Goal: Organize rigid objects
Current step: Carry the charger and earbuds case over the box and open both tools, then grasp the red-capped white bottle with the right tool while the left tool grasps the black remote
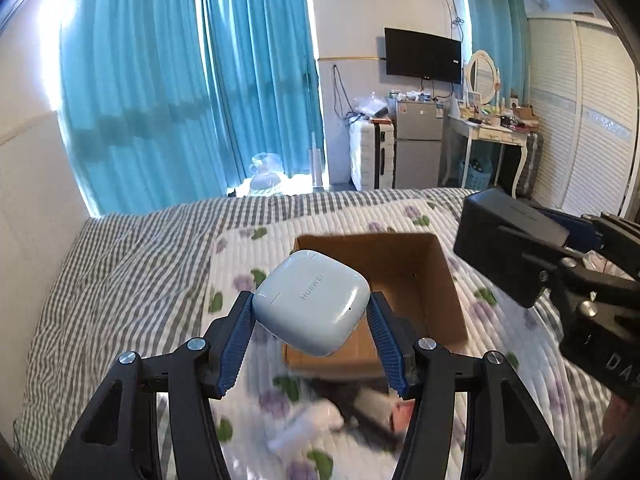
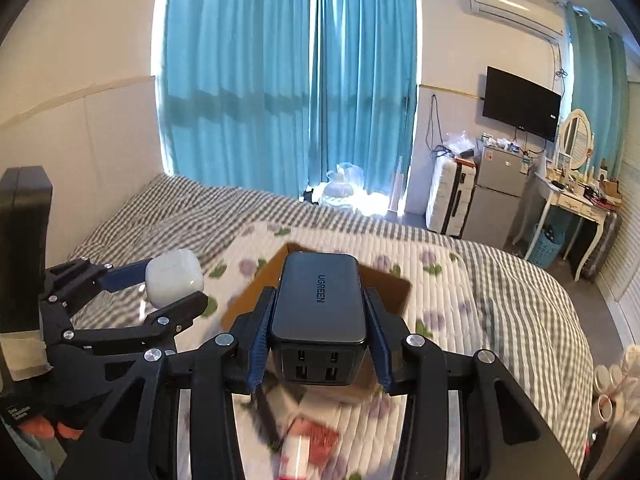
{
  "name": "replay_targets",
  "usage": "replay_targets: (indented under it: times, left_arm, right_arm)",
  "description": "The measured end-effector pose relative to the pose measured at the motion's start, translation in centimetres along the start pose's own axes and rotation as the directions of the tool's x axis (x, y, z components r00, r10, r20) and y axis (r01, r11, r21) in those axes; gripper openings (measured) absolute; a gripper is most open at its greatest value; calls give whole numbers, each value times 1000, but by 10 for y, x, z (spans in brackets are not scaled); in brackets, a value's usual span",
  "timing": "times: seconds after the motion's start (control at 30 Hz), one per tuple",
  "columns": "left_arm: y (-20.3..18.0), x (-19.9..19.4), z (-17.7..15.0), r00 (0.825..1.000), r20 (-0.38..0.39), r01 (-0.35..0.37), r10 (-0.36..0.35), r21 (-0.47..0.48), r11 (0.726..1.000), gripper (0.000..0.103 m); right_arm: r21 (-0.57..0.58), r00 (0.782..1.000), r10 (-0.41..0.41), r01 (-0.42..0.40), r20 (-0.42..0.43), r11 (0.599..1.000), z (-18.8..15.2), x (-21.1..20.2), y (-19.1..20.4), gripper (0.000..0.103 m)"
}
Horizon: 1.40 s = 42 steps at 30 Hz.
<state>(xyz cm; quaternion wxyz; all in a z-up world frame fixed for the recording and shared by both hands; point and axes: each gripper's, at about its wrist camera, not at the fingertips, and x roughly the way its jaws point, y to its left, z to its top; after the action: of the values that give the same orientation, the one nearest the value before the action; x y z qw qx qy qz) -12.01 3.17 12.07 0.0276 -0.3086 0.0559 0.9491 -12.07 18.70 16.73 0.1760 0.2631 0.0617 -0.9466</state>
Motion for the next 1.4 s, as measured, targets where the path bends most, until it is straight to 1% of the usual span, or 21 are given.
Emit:
replay_targets:
  times: [0.1,0.17,0.23,0.37,0.5,0.57,0.6,0.67,0.7,0.73,0.93,1.03,1.1,1.2,1.23,1.27,1.3,1.37,1.4]
  left_arm:
    - [-2,35,8,999,-27,32,-32,-3,999,58]
    - [-5,58,8,998,-47,44,-44,-4,999,58]
    - [-8,85,3,996,-68,56,-56,-4,998,58]
    - [-13,132,-9,991,-121,59,-61,-22,998,58]
    - [-18,160,-14,988,-141,60,-62,-20,998,58]
    - [-18,168,-15,988,-135,77,-80,-24,997,59]
    - [-17,171,-13,986,-134,91,-95,-37,995,60]
    - [-12,173,-14,983,-132,120,-127,-60,991,63]
    - [-11,172,-12,983,-130,123,-132,-69,990,67]
    - [-10,169,-13,983,-128,121,-129,-69,990,68]
    - [-3,140,-16,988,-118,90,-95,-47,995,68]
    - [0,131,-21,990,-115,78,-81,-29,997,68]
    - [3,127,-25,991,-112,69,-72,-31,997,68]
    - [7,120,-29,992,-97,79,-83,-48,996,68]
    - [8,117,-30,992,-95,81,-85,-46,996,68]
    - [7,114,-32,992,-94,81,-85,-43,996,68]
    - [7,108,-34,992,-92,82,-85,-38,996,68]
    - [8,96,-39,992,-87,86,-90,-41,995,68]
    - [9,89,-44,991,-89,91,-95,-47,995,68]
  right_arm:
    - [14,1000,0,0,-2,1000,11,32,-9,42]
    - [28,1000,-2,3,-10,1000,12,54,-18,42]
    - [43,1000,-5,6,-20,999,10,75,-28,42]
    - [84,998,-4,10,-68,996,-5,124,-51,42]
    - [107,994,-3,14,-107,994,-20,157,-69,42]
    - [117,992,10,5,-128,993,-25,171,-77,42]
    - [124,990,15,2,-137,992,-26,177,-80,42]
    - [124,990,9,9,-143,992,-30,182,-84,42]
    - [124,990,3,14,-141,992,-30,182,-85,42]
    - [125,991,-1,19,-137,992,-30,182,-85,42]
    - [103,994,-28,39,-105,994,-26,175,-77,42]
    - [80,995,-35,42,-90,996,-29,183,-70,42]
    - [62,994,-52,58,-91,996,-38,194,-65,42]
    - [56,992,-59,66,-113,996,-53,208,-61,42]
    - [57,994,-59,64,-92,996,-54,204,-60,47]
    - [48,996,-62,66,-64,997,-53,197,-59,64]
    - [43,997,-67,69,-46,997,-51,190,-58,71]
    - [49,997,-75,76,-9,996,-44,167,-58,72]
    - [52,996,-83,83,-13,995,-42,157,-58,72]
